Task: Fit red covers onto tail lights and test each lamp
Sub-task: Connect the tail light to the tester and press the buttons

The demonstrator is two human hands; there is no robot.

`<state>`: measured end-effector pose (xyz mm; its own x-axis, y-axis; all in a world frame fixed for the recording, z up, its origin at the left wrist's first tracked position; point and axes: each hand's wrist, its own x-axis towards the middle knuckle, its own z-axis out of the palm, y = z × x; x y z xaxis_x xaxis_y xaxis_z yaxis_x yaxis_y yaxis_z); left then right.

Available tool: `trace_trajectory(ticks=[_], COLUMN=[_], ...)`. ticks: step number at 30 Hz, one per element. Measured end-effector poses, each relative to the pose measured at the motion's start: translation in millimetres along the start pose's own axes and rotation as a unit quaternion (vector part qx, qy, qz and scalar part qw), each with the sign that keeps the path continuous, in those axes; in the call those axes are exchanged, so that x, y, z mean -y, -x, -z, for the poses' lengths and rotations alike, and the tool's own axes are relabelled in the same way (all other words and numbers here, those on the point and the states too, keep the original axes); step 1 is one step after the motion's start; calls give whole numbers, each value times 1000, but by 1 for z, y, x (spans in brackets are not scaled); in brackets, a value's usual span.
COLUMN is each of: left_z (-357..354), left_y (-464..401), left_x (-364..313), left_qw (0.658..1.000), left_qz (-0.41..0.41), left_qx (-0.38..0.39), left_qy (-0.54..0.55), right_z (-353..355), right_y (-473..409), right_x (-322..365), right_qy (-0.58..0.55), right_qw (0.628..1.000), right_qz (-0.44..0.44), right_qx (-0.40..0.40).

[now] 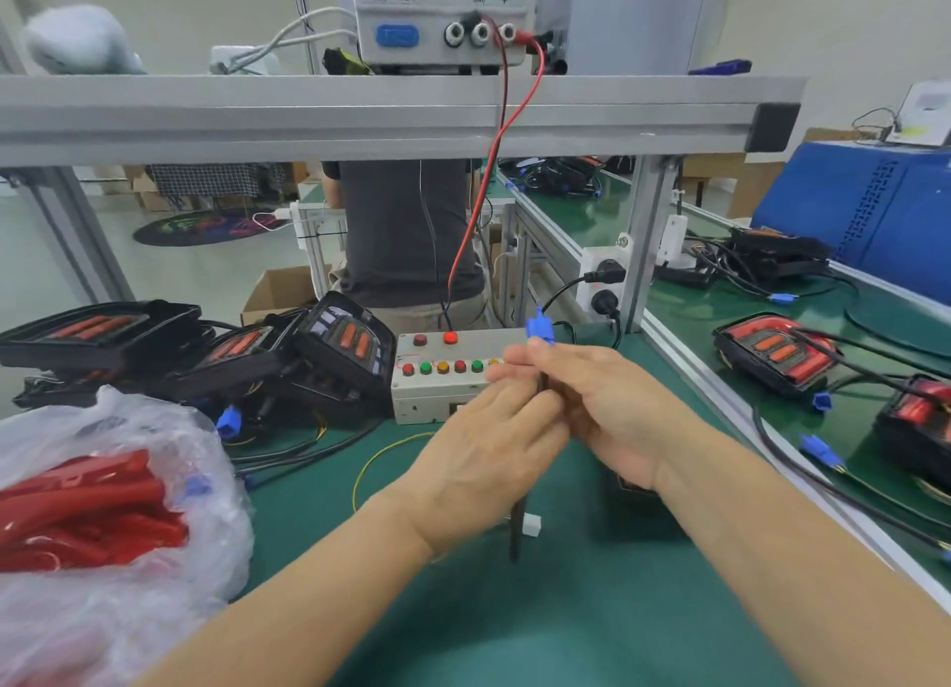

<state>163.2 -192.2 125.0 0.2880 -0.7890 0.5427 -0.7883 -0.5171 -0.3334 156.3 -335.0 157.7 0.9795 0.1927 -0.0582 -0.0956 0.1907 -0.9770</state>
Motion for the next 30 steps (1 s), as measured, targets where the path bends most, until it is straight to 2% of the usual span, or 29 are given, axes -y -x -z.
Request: trace_trajectory(ticks=[2,4,5,7,8,10,11,13,18,22,26,28,30], left_z=[1,1,-1,-7,-11,-22,-27,-35,-38,-28,-21,-22,-23], left_y=[-3,0,4,15,21,31,34,36,39,46,53,56,54], left_x=[1,2,4,8,11,10,8,1,2,27,49,53,56], left_qw=[1000,996,988,956,939,902,885,869,861,872,862,824,740], left_qz=[-7,6,46,191,261,325,324,306,367,394,347,382,460], left_qx=[5,-23,-55,-96,-52,129,212,288,239,182,240,188,64], left_qy=[19,88,138,203,219,252,260,260,258,225,280,374,486], right_z=[-1,3,6,16,21,27,29,28,29,29,35,36,30], right_y=[-1,-2,-2,-3,-3,-4,-4,-5,-2,-2,-2,-2,-4], right_x=[0,0,0,2,2,0,-2,-6,-13,-17,-6,-7,-16], right_qy=[-17,-52,-79,-124,-135,-138,-132,-105,36,107,128,197,272], right_qw=[1000,996,992,982,979,977,977,977,951,921,891,884,890], right_qz=[13,37,54,81,85,86,90,115,250,326,368,355,310], right_qx=[-22,-58,-79,-116,-128,-138,-139,-144,-176,-183,-234,-231,-195])
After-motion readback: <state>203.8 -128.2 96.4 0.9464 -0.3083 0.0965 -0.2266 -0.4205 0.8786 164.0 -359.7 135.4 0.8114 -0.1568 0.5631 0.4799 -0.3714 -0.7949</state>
